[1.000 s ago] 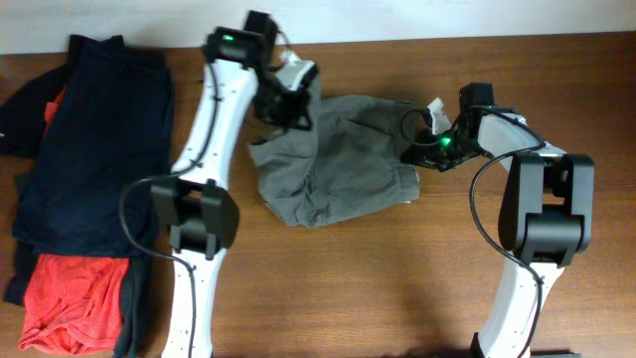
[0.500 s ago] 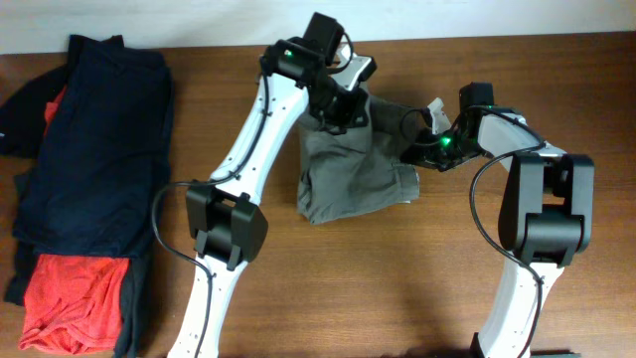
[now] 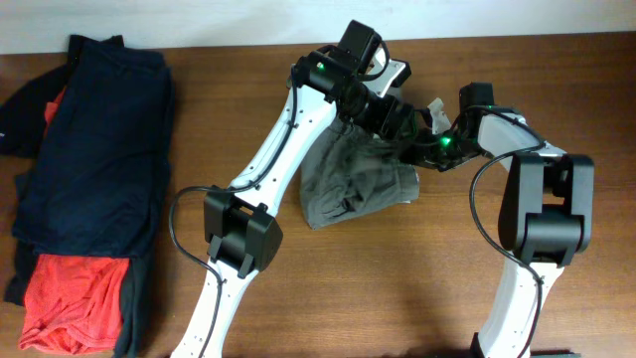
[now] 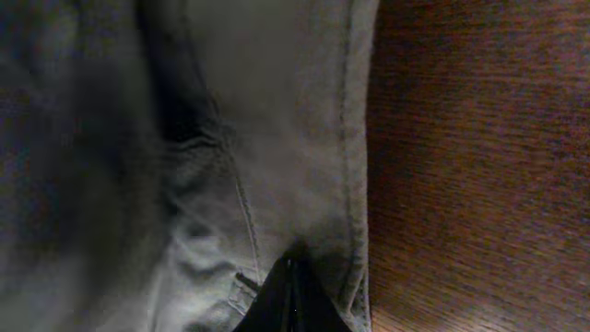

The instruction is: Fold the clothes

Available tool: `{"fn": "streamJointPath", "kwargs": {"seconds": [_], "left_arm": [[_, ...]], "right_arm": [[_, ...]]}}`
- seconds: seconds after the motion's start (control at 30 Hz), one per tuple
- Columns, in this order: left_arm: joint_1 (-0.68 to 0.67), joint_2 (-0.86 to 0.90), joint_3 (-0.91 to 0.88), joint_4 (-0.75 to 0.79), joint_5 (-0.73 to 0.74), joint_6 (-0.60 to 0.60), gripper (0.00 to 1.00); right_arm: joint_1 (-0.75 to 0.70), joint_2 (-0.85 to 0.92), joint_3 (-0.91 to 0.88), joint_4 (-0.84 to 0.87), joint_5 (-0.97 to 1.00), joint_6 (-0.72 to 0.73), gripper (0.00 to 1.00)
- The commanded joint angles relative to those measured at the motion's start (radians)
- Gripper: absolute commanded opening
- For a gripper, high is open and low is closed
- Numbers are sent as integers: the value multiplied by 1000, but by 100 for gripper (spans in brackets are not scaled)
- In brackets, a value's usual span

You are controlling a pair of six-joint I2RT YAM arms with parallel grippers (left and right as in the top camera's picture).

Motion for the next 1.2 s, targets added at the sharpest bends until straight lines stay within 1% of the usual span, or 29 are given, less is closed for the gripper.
{"fn": "streamJointPath", "kwargs": {"seconds": [0.0,0.1,0.2,0.3,0.4,0.5,0.57,0.6,0.63,0.73,0.8,0.93,1.07,1.17], "left_arm": [[26,-6,23,7,-4,-40,99],[51,-6,40,5,39,-42,99],[97,-12,117,-14,83,-42,99],[146,-24,199,-55,82,-41,99],[201,-35,249,-115,82,-27,99],[235,-37,253,-158,82,-11,99],[257,-37,253,-190,77,14,99],[267,-37,253,-201,71,26,99],[275,-37,253,-206,71,40,99],[288,-37,253,-210,70,67,99],[290,-37,253,-212,26,72,99],[290,-37,253,-225,-44,72,99],[290,-37,253,-239,-59,87,99],[290,-37,253,-240,-74,91,99]], "right_arm": [[27,82,-33,-13,98,5,4],[26,82,-32,-12,80,5,4],[11,75,-17,-24,6,5,4],[-30,46,43,-96,-69,-2,4],[-56,1,105,-182,-106,-47,5],[-58,-17,160,-274,-109,-106,14],[-57,-17,189,-323,-111,-132,25],[-57,-17,196,-336,-122,-143,34],[-58,-17,200,-344,-145,-159,40],[-58,-17,210,-345,-186,-165,46],[-55,-17,225,-345,-187,-166,52],[-37,-17,238,-342,-187,-165,59],[-34,-17,245,-345,-187,-165,60],[-34,-17,287,-371,-174,-167,60]]}}
